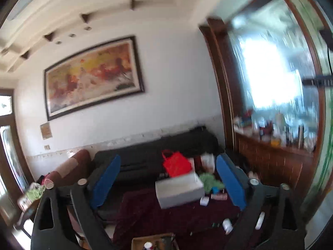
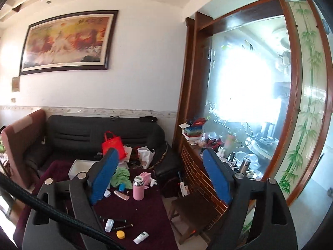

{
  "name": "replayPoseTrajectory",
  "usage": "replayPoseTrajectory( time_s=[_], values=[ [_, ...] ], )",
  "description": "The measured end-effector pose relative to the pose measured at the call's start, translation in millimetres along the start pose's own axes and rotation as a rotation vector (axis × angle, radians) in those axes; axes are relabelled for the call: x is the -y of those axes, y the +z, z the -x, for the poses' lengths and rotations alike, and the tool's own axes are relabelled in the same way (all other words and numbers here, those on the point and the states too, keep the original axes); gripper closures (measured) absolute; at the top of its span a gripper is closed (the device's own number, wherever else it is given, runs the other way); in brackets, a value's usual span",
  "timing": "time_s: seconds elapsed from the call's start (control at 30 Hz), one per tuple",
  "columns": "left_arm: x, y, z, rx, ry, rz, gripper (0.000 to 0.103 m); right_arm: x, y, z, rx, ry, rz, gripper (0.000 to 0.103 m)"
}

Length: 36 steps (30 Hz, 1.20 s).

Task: Organize objects
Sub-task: 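Lift both tools away from the tray and swing back toward the table, then grasp a black marker with the left tool while the right grasps a white pill bottle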

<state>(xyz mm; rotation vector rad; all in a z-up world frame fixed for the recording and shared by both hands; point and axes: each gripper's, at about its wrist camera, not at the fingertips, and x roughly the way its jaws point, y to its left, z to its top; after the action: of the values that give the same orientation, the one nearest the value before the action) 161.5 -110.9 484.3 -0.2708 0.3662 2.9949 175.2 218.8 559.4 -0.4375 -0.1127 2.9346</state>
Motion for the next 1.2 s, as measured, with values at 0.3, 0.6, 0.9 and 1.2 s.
replayPoseTrajectory(
  time_s=[0.3,0.6,0.9,1.2],
  values=[
    [108,-203,-222,-0.493,-0.249,-0.16,0.013,-67,-214,-183,-0.311,0.414,-0.14,0.02],
    [192,-338,-323,-0.655,-0.318,-0.398,0.025,-88,-373,-297,-0.479,0.48,-0.359,0.02],
    [200,-381,-368,-0.775,-0.354,-0.418,0.03,-64,-394,-325,-0.399,0.471,-0.425,0.021],
    [213,-384,-340,-0.92,-0.474,-0.209,0.089,-48,-407,-347,-0.462,0.471,-0.5,0.021]
  ],
)
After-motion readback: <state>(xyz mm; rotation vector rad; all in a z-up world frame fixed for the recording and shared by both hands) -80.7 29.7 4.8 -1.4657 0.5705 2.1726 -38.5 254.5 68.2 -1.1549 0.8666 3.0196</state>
